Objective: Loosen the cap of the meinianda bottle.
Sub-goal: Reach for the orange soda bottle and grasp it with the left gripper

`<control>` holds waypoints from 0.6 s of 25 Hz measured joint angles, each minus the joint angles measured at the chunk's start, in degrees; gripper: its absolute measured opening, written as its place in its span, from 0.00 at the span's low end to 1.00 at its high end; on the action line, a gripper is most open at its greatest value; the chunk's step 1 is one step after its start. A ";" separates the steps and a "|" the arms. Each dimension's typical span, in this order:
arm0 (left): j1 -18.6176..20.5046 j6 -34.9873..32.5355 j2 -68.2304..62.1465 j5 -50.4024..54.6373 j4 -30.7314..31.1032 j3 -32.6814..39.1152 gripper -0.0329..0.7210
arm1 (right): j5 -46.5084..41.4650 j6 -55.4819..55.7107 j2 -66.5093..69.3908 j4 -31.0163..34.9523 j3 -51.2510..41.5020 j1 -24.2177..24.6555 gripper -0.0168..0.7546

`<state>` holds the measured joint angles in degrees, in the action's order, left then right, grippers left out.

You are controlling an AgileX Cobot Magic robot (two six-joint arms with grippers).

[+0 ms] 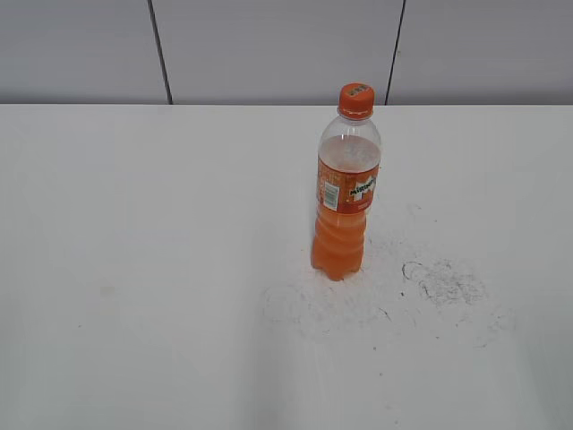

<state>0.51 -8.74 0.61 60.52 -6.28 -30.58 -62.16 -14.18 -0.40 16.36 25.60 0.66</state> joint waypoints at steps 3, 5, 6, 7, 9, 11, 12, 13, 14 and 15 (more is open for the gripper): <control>0.00 0.00 0.00 0.04 0.00 0.00 0.65 | 0.00 0.00 0.00 0.00 0.00 0.00 0.50; 0.00 0.00 0.00 0.04 0.00 0.00 0.65 | 0.00 0.00 0.00 0.00 0.00 0.00 0.50; 0.00 0.00 0.00 0.04 0.00 0.00 0.65 | 0.00 0.00 0.00 0.00 0.00 0.00 0.50; 0.00 0.00 0.00 0.04 0.00 0.00 0.65 | 0.00 0.00 0.00 0.00 0.00 0.00 0.50; 0.00 0.00 -0.53 -0.14 0.00 -0.54 0.65 | 0.00 0.00 0.00 0.00 0.00 0.00 0.50; 0.00 0.00 -2.59 -1.73 0.05 -2.07 0.65 | 0.00 0.00 0.00 0.00 0.00 0.00 0.50; 0.00 0.00 -3.75 -2.87 0.18 -2.81 0.65 | 0.00 0.00 0.00 0.00 0.00 0.00 0.50; 0.00 0.00 -5.34 -4.55 0.38 -3.24 0.65 | 0.00 0.00 0.00 0.00 0.00 0.00 0.50; 0.00 0.00 -7.12 -6.31 0.57 -3.44 0.65 | 0.00 0.00 0.00 0.00 0.00 0.00 0.50; 0.00 0.00 -9.03 -7.84 0.68 -3.47 0.65 | 0.00 0.00 0.00 0.00 0.00 0.00 0.50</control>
<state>0.51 -8.74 -8.42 52.69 -5.59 -34.05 -62.16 -14.18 -0.40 16.36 25.60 0.66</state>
